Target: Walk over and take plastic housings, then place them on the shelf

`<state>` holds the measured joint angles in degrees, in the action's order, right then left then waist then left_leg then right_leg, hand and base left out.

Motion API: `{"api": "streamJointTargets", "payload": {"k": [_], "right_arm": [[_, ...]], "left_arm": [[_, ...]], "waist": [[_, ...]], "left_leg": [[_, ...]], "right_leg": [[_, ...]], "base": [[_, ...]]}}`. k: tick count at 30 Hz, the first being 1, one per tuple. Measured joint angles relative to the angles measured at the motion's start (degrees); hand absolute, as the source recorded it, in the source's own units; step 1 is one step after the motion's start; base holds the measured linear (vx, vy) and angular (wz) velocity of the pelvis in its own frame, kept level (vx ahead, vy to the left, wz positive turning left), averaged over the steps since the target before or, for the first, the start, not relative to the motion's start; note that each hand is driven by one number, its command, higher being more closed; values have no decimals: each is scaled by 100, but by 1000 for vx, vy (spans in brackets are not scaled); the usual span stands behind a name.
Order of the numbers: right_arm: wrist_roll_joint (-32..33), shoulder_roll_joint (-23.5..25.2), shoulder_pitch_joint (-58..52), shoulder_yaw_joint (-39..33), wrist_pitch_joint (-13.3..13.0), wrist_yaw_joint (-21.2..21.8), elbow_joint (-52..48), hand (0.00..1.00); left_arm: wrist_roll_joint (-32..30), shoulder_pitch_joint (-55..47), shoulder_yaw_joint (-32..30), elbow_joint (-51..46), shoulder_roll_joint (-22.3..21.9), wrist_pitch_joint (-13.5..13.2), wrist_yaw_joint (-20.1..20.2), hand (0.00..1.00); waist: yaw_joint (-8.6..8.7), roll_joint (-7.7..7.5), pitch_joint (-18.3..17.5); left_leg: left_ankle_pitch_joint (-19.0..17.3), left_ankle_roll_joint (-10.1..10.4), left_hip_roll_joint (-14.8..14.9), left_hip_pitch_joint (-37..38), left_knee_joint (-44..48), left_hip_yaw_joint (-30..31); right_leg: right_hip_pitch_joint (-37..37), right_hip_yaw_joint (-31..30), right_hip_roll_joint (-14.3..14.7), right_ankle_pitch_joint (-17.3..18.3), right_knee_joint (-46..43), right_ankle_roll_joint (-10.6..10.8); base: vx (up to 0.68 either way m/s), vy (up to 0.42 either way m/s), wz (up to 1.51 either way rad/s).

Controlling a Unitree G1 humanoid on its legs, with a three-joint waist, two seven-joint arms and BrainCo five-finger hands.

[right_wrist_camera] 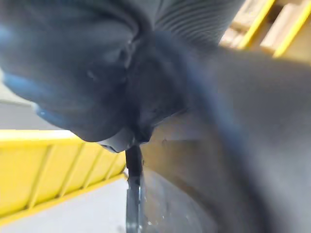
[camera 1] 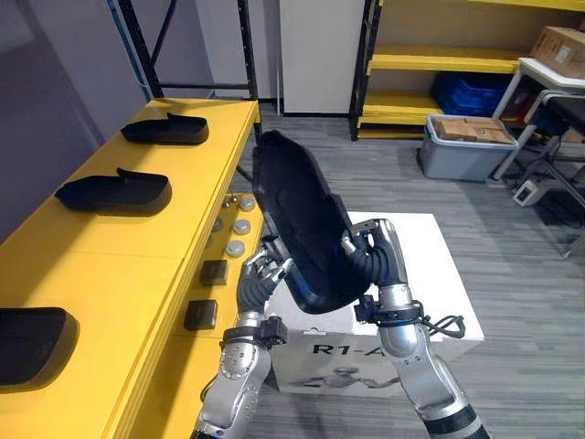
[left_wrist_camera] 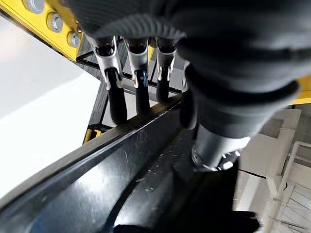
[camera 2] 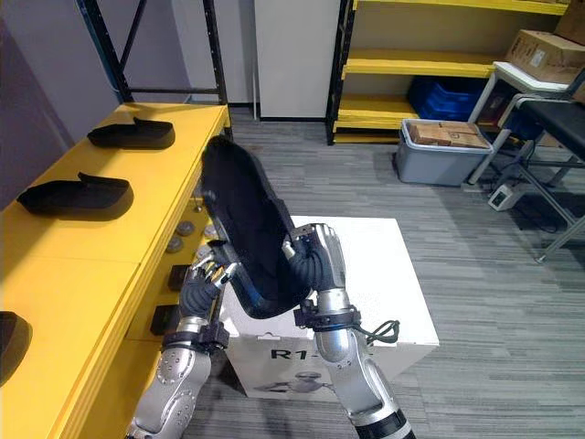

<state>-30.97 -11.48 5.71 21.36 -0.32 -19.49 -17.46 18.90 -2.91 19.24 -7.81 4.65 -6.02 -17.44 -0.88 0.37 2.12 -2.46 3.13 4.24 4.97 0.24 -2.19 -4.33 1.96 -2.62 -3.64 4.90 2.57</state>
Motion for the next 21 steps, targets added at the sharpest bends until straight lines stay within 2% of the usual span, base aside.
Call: {"api": "streamJointTargets", "payload": {"k": [2, 10, 11, 20, 21], "right_arm": [[-13, -18, 0, 128, -1, 36, 1, 100], [-38, -13, 10, 185, -21, 20, -5, 100], [-38, -13, 9, 188, -21, 20, -3, 100], [-37, -15, -64, 200, -29, 18, 19, 100], [-36, -13, -125, 230, -38, 15, 19, 0]], "left_arm": [[6, 30, 244, 2, 19, 28, 16, 0], [-13, 31, 256, 51, -27, 82, 5, 0], [-14, 32, 256, 60, -27, 82, 5, 100], [-15, 47, 251, 225, -28, 84, -61, 100], [-36, 48, 249, 268, -27, 89, -95, 100]], "waist": [[1, 3, -31], [12, 9, -92], [11, 9, -94], [16, 9, -178], [19, 11, -226]], "left_leg": [[0, 0, -4, -4, 5, 2], [0, 0, -1, -3, 34, -4], [0, 0, -1, -3, 36, -4], [0, 0, 0, -30, 41, -4], [1, 0, 0, -58, 46, 3]], "right_leg": [[1, 1, -4, -3, 0, 0], [-7, 1, -3, -35, 3, -10], [-8, 1, -3, -39, 4, -10], [15, 7, -3, -46, 5, -11], [38, 9, -3, -47, 3, -10]], "base": [[0, 0, 0], [0, 0, 0], [0, 0, 0], [0, 0, 0], [0, 0, 0]]}}
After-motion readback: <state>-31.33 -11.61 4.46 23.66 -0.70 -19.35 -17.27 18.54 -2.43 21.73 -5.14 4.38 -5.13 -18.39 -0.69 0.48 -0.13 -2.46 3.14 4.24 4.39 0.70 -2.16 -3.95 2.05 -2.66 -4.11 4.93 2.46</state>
